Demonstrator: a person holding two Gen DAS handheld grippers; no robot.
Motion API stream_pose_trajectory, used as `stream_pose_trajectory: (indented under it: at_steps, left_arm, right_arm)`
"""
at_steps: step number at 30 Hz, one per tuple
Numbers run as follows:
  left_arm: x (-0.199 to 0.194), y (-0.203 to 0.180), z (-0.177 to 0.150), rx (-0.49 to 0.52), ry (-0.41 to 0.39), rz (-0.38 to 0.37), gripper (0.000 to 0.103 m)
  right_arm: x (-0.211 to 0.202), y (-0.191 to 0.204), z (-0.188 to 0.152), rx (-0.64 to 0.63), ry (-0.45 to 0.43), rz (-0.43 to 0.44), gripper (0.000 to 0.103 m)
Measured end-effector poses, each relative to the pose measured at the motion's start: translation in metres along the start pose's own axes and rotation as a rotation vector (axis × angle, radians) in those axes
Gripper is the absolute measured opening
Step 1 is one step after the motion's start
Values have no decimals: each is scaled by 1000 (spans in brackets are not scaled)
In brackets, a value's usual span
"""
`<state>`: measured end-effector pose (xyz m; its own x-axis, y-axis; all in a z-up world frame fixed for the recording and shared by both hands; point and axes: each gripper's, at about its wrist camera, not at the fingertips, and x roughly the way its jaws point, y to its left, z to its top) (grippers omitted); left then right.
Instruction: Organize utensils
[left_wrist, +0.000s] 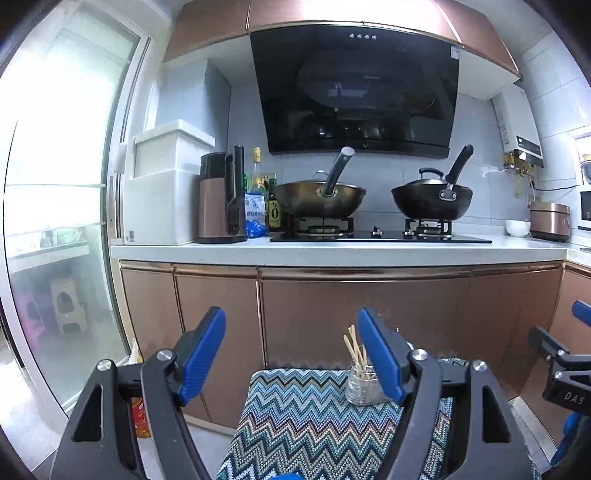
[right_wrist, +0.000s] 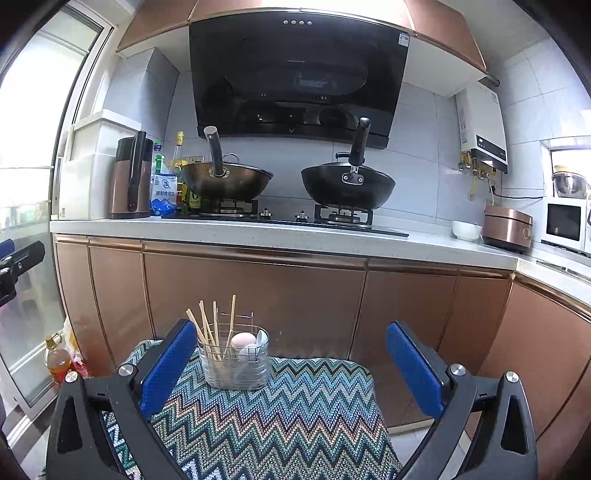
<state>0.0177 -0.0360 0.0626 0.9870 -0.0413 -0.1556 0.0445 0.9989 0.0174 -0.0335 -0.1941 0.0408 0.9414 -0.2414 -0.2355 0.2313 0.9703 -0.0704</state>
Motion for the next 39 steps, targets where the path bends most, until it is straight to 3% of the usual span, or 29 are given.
stream_pose_trajectory:
  at_steps: [8,39]
  left_arm:
    - [8,3,-5,14,30,19,74]
    - [20,2,-18,16,58,-28,75]
  right_arm:
    - [4,-1,-2,-6,3,-6,103]
    - [10,5,-7,-46,16,-30,103]
